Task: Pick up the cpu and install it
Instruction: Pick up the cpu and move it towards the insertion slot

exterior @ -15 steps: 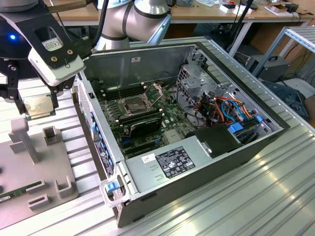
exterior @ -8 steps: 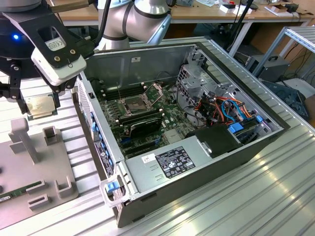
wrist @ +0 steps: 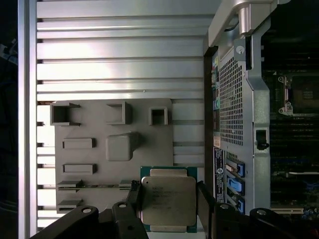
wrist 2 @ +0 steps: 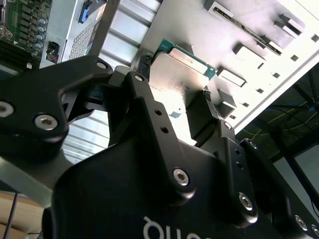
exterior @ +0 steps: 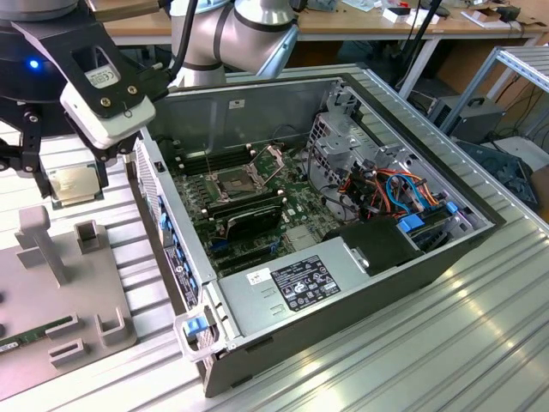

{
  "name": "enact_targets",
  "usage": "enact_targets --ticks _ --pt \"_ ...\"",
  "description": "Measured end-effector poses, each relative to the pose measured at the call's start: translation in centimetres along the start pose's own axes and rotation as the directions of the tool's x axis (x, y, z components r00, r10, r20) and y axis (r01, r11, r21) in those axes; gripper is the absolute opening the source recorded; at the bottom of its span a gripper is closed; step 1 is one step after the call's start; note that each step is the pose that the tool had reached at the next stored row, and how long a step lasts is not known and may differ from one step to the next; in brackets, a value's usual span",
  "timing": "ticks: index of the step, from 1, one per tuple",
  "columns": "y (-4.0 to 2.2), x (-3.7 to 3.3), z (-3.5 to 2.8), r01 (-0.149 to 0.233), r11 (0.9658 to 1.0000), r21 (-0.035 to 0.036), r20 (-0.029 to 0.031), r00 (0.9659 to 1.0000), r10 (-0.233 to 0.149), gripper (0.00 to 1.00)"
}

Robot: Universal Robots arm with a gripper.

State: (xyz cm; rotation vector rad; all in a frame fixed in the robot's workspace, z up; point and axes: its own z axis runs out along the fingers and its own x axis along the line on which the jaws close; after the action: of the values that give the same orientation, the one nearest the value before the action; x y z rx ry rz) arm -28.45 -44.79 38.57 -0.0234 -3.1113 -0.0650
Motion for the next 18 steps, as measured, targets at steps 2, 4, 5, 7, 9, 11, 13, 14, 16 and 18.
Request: enact_targets --ticks 2,4,5,7,9,11,13,14,16,18 --pt "0.00 -0.13 0.00 0.000 1.0000 -0.0001 0.0000 1.0000 0.000 0.54" --pt "0.01 -0.26 -0.01 0.000 1.0000 0.0000 0.0000 1.0000 0.000 0.54" --pt "0.01 -0.34 -0.01 0.000 1.0000 0.0000 0.0000 1.0000 0.000 0.54" --pt "0.01 -0.51 -0.01 0.000 1.0000 0.0000 0.0000 1.0000 0.000 0.54" --pt "0.01 -0.66 -0.02 0.000 1.0000 0.0000 0.0000 1.0000 0.000 0.54" --pt "0.01 -0.71 -0.02 0.000 1.0000 0.0000 -0.0001 1.0000 0.000 0.54" --pt "0.01 -0.72 -0.02 0.000 1.0000 0.0000 0.0000 1.0000 0.000 0.54" --pt "0.01 -0.72 -0.02 0.000 1.0000 0.0000 0.0000 1.0000 0.000 0.54" --pt "0.01 -0.76 -0.02 0.000 1.0000 0.0000 0.0000 1.0000 0.000 0.54" --pt "0.01 -0.88 -0.02 0.000 1.0000 0.0000 0.0000 1.0000 0.000 0.54"
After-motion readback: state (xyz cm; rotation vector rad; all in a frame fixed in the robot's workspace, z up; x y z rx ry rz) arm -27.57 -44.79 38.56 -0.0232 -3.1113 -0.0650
